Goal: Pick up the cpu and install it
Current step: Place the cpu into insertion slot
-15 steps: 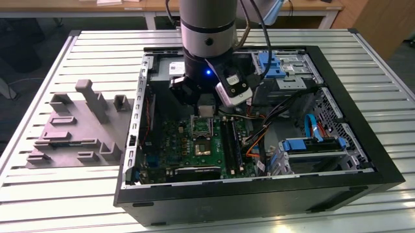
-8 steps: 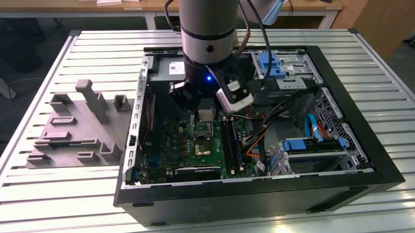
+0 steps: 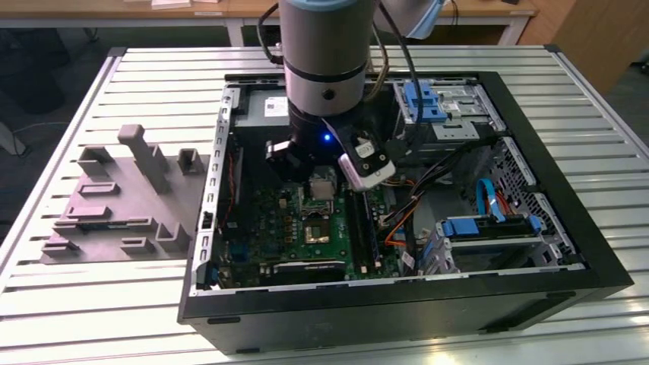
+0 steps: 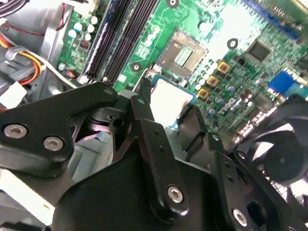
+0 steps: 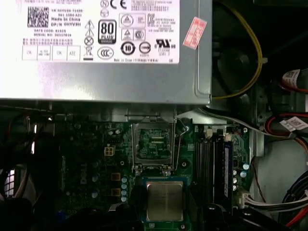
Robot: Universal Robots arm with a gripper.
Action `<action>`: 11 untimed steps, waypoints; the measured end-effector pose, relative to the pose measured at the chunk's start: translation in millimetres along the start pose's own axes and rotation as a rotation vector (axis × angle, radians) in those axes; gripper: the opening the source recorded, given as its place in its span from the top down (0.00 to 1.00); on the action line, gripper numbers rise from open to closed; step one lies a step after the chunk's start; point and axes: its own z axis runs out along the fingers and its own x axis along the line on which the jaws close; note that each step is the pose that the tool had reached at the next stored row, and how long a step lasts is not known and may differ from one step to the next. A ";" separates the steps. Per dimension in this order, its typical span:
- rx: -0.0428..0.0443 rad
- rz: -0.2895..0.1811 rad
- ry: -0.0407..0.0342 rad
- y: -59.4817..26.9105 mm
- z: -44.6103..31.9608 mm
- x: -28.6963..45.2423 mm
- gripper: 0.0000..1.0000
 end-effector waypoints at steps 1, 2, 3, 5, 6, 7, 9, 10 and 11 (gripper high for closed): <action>0.0000 -0.002 0.0008 -2.3 1.0 0.0 0.53; 0.0000 -0.003 0.0013 -4.4 1.9 0.1 0.53; 0.0001 -0.004 0.0019 -6.2 3.2 0.1 0.53; -0.0003 -0.006 0.0022 -8.3 6.8 0.1 0.53; -0.0003 -0.007 0.0023 -9.0 8.6 0.2 0.53; 0.0000 -0.008 0.0026 -9.9 10.4 0.2 0.53; -0.0001 -0.009 0.0028 -10.8 13.9 0.3 0.53; 0.0000 -0.009 0.0029 -11.1 15.7 0.3 0.53; -0.0001 -0.009 0.0029 -11.2 17.5 0.3 0.53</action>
